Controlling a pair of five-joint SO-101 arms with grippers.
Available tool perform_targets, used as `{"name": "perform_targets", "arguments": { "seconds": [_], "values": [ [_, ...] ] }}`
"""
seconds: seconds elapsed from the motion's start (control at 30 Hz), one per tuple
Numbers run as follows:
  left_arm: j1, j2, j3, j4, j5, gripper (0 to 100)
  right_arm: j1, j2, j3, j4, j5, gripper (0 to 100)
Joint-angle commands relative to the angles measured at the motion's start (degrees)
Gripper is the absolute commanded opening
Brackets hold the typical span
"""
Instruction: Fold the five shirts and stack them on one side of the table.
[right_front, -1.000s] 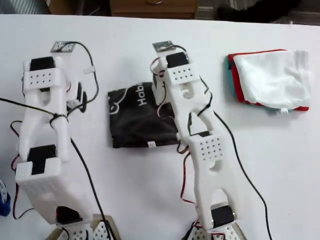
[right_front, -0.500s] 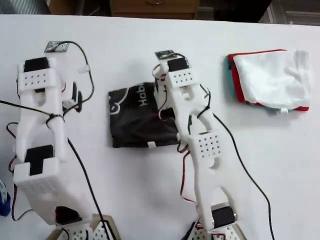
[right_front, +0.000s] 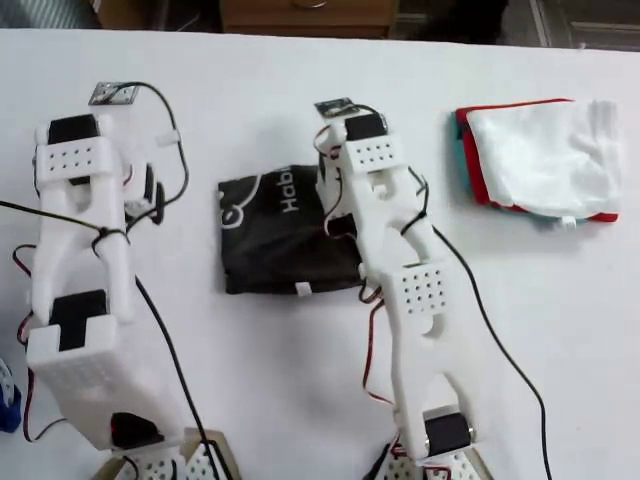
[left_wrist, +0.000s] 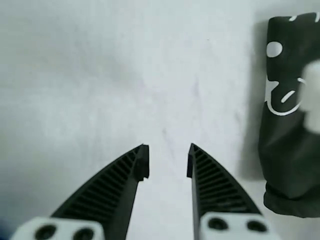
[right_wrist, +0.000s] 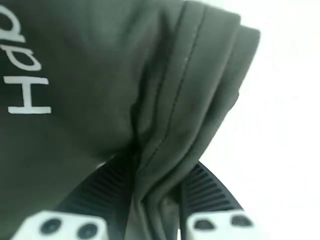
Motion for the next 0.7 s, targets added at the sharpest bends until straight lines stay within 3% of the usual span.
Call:
{"name": "perform_targets", "arguments": {
  "seconds": [0.0, 0.27, 0.4, 0.67],
  "values": [
    [-0.53, -3.69, 0.13, -0.35, -0.26, 15, 0.4, 0.22, 0.44, 1.27, 0.44, 2.1],
    [-2.2, -10.9, 2.95, 1.93, -0.26, 15, 0.4, -11.56, 0.79, 1.27, 0.7, 2.1],
    [-2.81, -17.49, 9.54, 1.05, -3.43, 15, 0.48, -18.42, 2.46, 1.36, 5.98, 2.1],
    [-2.73, -26.46, 30.9, -11.16, -4.66, 15, 0.48, -30.9, 11.16, 1.36, 12.48, 2.1]
  ]
}}
